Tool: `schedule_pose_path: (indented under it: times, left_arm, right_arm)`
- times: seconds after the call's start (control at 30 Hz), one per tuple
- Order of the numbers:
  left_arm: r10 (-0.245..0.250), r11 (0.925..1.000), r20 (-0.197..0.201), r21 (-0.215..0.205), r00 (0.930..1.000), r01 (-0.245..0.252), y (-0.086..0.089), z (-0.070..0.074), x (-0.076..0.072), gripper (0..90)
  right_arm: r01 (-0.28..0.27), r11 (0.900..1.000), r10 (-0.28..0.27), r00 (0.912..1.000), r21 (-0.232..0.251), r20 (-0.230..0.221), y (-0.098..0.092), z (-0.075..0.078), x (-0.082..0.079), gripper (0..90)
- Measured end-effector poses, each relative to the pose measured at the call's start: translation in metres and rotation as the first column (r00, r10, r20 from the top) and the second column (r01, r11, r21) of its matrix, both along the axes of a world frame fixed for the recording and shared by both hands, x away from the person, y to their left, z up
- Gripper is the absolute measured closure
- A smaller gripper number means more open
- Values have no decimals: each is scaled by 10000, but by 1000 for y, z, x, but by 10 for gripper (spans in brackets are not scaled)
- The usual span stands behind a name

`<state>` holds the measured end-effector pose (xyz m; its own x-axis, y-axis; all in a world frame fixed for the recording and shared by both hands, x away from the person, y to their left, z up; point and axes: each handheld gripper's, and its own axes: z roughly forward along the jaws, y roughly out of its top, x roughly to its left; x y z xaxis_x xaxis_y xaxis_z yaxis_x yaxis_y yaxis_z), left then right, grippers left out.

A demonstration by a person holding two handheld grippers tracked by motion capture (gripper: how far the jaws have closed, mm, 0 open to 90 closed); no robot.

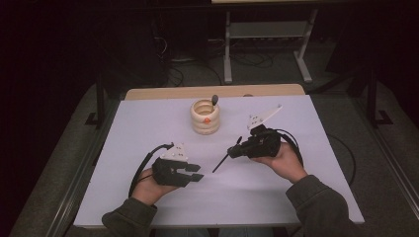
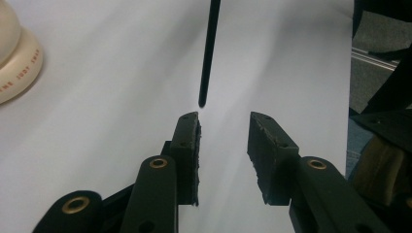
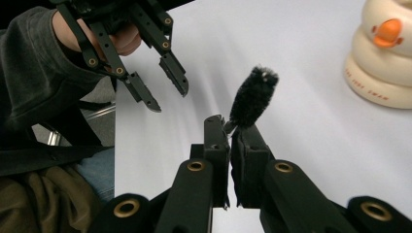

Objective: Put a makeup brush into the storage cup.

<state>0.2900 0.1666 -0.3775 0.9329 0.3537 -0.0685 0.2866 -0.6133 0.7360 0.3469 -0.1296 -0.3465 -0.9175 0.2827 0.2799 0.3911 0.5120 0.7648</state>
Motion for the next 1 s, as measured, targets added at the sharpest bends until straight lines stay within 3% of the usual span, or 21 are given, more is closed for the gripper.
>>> schedule_pose_path:
  times: [0.53,1.0]
  left_arm:
    - [309,9995,144,-9,9994,-309,13,0,-3,621]
    - [401,9992,113,-75,9991,-401,20,0,-1,616]
  right_arm:
    - [451,9985,-451,9990,-301,25,-7,17,17,848]
    - [571,9979,-559,9977,-304,379,-1,50,35,848]
